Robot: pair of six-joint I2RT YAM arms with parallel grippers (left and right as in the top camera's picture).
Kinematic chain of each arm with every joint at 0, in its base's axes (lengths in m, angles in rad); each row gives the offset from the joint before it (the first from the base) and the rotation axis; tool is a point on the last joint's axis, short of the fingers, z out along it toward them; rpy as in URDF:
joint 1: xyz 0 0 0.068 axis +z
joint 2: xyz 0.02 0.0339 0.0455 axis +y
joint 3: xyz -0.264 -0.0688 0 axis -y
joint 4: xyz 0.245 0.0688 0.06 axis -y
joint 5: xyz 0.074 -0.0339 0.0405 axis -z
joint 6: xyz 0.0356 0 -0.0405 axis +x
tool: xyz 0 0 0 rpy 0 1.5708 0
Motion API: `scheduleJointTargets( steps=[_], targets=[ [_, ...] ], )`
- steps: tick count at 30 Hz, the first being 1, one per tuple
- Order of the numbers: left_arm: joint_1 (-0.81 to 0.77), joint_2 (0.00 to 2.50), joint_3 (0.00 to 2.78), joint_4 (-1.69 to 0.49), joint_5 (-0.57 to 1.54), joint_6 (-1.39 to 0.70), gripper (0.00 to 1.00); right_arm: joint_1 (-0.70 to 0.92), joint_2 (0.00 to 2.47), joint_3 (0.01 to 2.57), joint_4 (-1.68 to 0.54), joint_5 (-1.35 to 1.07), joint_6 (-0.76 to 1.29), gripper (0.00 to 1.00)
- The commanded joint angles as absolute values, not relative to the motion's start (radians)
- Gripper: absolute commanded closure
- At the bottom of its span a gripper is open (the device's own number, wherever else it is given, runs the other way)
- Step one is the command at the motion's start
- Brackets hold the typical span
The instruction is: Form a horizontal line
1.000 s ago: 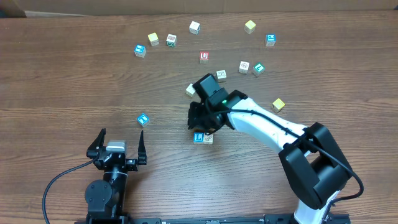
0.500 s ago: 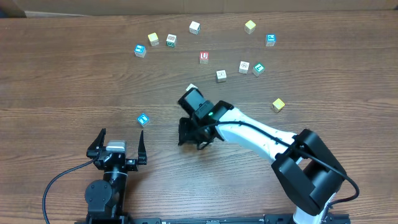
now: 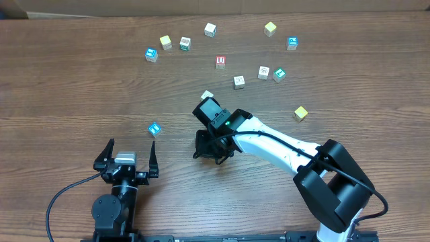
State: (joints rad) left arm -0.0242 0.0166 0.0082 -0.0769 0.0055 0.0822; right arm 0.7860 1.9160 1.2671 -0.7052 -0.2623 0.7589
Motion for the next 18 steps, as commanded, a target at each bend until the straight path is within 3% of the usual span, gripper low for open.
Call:
scheduleJointTargets(
  steps=[1, 10, 18],
  targets=[
    [-0.02, 0.006, 0.005, -0.078, -0.001, 0.101, 0.01, 0.781, 1.895, 1.264, -0.705, -0.255, 0.759, 0.92],
    [-0.02, 0.006, 0.005, -0.078, -0.001, 0.101, 0.01, 0.764, 1.894, 1.278, -0.665, -0.278, 0.709, 0.96],
    [-0.02, 0.006, 0.005, -0.078, -0.001, 0.101, 0.0, 0.643, 1.894, 1.4, -0.757, -0.282, 0.608, 0.96]
  ],
)
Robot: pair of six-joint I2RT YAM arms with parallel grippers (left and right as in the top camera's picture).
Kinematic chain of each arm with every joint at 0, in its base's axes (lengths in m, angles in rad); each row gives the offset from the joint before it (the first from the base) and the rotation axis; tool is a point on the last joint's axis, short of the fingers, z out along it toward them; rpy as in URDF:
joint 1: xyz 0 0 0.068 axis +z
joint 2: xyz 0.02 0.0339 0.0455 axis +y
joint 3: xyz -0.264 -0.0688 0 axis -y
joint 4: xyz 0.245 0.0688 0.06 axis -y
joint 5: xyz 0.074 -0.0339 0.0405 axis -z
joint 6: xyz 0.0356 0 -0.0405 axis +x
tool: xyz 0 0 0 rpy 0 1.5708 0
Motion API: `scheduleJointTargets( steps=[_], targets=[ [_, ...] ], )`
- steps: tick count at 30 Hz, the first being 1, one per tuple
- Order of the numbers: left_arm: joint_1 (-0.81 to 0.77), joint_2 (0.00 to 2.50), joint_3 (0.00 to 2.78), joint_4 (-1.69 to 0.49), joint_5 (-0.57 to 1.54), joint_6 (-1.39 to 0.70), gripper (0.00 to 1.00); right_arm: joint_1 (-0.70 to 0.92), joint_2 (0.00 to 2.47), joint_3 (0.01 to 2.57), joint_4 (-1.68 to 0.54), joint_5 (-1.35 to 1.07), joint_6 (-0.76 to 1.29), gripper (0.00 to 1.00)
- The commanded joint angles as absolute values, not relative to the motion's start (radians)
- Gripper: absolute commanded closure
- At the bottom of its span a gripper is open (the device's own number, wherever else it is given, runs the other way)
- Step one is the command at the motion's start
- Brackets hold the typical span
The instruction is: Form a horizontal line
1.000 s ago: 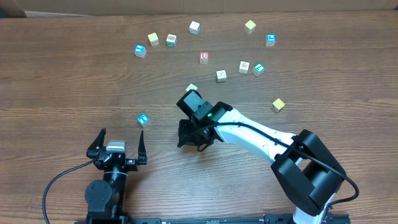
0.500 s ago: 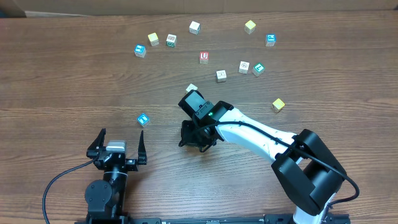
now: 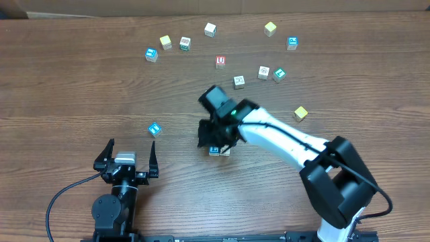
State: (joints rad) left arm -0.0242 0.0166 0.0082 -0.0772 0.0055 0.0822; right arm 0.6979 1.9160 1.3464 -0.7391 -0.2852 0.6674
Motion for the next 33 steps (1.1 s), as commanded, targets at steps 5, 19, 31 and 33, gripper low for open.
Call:
scheduleJointTargets(
  steps=[5, 19, 31, 33],
  targets=[
    [-0.02, 0.006, 0.005, -0.078, -0.001, 0.101, 0.01, 0.53, 1.894, 1.402, -0.836, -0.219, 0.6, 0.96],
    [-0.021, 0.006, 0.005, -0.078, -0.001, 0.101, 0.0, 0.45, 1.895, 1.326, -1.084, -0.211, 0.515, 0.96],
    [-0.02, 0.006, 0.005, -0.078, -0.001, 0.101, 0.0, 0.519, 1.895, 1.267, -0.979, -0.294, 0.515, 0.96],
    [-0.02, 0.006, 0.005, -0.078, -0.001, 0.101, 0.0, 0.537, 1.895, 1.267, -0.971, -0.293, 0.515, 0.96]
  ],
)
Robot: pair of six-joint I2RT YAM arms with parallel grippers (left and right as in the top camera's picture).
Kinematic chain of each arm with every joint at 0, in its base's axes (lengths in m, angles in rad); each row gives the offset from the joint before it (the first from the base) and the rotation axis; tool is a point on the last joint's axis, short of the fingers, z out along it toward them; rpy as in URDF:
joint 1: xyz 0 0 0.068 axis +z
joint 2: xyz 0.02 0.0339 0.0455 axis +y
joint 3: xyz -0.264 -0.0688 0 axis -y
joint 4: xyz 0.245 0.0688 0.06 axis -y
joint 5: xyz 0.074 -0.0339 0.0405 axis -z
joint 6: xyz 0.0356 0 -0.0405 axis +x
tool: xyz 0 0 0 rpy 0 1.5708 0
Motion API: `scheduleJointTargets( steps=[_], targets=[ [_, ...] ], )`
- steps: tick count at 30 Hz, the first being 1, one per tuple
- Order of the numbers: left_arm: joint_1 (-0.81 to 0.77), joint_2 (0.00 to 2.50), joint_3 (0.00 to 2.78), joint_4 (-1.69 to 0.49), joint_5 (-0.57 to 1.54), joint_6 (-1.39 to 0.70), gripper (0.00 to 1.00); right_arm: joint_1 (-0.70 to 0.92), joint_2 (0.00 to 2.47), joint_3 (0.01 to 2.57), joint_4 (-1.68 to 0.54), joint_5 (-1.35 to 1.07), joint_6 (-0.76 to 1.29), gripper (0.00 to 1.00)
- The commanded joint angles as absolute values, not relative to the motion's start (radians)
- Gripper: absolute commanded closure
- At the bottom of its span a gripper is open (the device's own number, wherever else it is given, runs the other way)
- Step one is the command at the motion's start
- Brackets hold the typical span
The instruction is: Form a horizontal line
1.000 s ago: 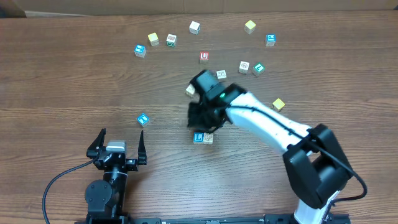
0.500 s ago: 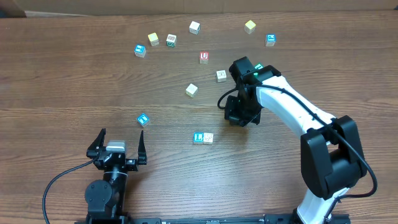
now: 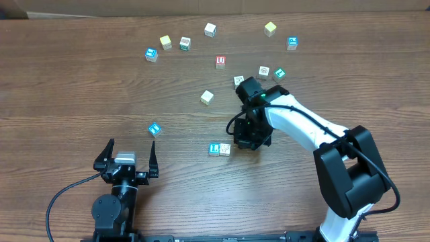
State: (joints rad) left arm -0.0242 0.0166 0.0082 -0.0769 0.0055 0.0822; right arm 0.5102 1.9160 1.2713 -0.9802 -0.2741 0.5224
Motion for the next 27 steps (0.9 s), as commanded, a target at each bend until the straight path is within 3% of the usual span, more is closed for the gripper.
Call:
scheduleJointTargets(
  steps=[1, 27],
  targets=[
    [-0.02, 0.006, 0.005, -0.078, -0.001, 0.101, 0.0, 0.547, 1.895, 1.267, -0.968, -0.29, 0.515, 0.96],
    [-0.02, 0.006, 0.005, -0.078, -0.001, 0.101, 0.0, 0.577, 1.895, 1.244, -0.912, -0.175, 0.523, 0.96]
  ],
)
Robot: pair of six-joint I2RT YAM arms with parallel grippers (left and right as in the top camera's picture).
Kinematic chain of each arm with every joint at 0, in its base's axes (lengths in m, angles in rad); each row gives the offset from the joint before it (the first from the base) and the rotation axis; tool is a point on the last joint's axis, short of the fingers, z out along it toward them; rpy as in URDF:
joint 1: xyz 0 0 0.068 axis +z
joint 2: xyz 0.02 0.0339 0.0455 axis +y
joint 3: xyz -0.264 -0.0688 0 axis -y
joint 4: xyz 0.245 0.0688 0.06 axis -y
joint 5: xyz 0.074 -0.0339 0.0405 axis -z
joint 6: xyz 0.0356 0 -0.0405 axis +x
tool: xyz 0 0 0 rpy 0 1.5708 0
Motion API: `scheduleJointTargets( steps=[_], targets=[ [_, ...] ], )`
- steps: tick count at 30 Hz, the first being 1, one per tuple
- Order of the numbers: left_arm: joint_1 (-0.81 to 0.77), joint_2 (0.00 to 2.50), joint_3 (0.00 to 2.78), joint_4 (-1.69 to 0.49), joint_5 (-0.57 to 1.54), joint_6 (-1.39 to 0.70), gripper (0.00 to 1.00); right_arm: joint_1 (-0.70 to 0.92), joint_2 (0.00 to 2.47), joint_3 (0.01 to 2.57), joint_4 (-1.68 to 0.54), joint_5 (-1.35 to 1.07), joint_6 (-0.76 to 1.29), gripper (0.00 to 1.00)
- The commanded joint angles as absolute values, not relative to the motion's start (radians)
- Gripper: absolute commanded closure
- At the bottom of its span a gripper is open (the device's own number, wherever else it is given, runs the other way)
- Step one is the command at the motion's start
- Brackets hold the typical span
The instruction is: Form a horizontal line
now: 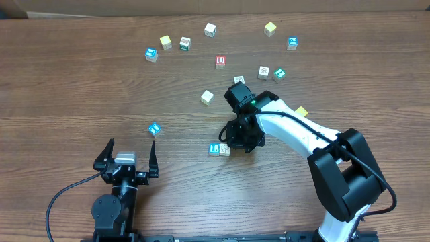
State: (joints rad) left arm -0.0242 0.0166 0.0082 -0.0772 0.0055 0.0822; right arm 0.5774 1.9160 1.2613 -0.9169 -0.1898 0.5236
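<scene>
Two letter blocks form a short row mid-table: a blue L block (214,149) and a pale block (225,149) touching it on the right. My right gripper (240,138) hovers just right of the pale block, its fingers looking spread and holding nothing. My left gripper (132,156) rests open near the front edge, empty. A lone blue block (155,128) lies left of the row, and a cream block (207,97) lies behind it.
Several more blocks are scattered across the far half: a red U block (220,61), a white block (210,29), a yellow block (270,28) and a teal block (279,74). The right arm partly covers another yellow block (301,111).
My right gripper has shifted a little to the left and now stands close against the right side of the pale block. The blocks and the left arm have not moved.
At first my right gripper was low over the middle of the table, hiding what lay under it. Then it stood over the blue L and pale blocks side by side. Later it was clear to their right, and now it is nearer them again.
</scene>
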Motion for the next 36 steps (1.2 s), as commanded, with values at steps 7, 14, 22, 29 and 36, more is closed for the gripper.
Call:
scheduleJointTargets(
  steps=[7, 14, 22, 29, 36],
  targets=[
    [-0.021, 0.006, 0.005, -0.078, -0.001, 0.101, 0.0, 0.577, 1.895, 1.236, -0.895, -0.177, 0.521, 0.96],
    [-0.021, 0.006, 0.005, -0.078, -0.001, 0.101, 0.0, 0.577, 1.895, 1.236, -0.876, -0.207, 0.48, 0.96],
    [-0.02, 0.006, 0.005, -0.078, -0.001, 0.101, 0.01, 0.577, 1.895, 1.236, -0.865, -0.206, 0.48, 0.96],
    [-0.02, 0.006, 0.005, -0.078, -0.001, 0.101, 0.0, 0.577, 1.895, 1.236, -0.863, -0.207, 0.477, 0.96],
    [-0.02, 0.006, 0.005, -0.078, -0.001, 0.101, 0.0, 0.577, 1.895, 1.236, -0.853, -0.207, 0.469, 0.96]
  ],
)
